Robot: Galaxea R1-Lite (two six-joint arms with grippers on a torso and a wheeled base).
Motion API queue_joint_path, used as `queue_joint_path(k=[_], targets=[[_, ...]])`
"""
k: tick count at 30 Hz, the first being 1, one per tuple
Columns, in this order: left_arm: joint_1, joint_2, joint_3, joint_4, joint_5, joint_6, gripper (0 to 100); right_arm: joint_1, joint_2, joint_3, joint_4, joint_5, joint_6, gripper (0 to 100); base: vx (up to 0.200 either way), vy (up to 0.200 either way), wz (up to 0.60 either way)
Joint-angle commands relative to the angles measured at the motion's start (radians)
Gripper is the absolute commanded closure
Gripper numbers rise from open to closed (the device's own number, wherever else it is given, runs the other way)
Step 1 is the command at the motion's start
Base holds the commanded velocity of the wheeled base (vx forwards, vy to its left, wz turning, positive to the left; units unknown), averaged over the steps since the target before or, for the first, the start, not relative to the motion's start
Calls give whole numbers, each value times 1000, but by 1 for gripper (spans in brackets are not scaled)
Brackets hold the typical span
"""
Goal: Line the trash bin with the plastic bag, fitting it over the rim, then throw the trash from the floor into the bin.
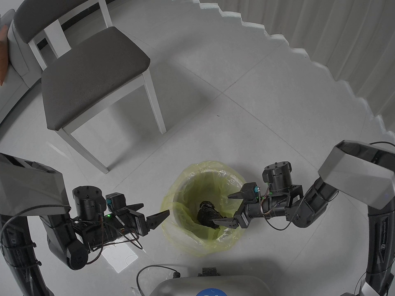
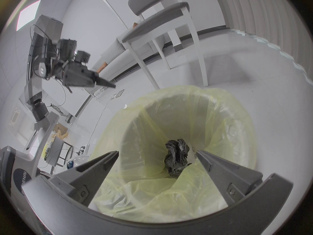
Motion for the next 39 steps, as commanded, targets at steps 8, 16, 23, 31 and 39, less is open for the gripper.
queue_joint_path(k=[8, 16, 23, 31, 39], targets=[[-47, 234, -29, -82, 4, 75, 0, -111, -266, 216, -125, 4, 44, 0, 0, 0, 0], [-45, 315, -55, -72, 7, 203, 0, -194, -361, 332, -228, 36, 88, 0, 0, 0, 0], [-53, 345, -86, -72, 34, 243, 0, -227, -379, 375, -252, 62, 84, 0, 0, 0, 0], [-2, 208, -23, -80, 11, 192, 0, -234, -381, 397, -285, 63, 85, 0, 0, 0, 0], [31, 148, -38, -69, -12, 177, 0, -235, -379, 398, -285, 62, 84, 0, 0, 0, 0]])
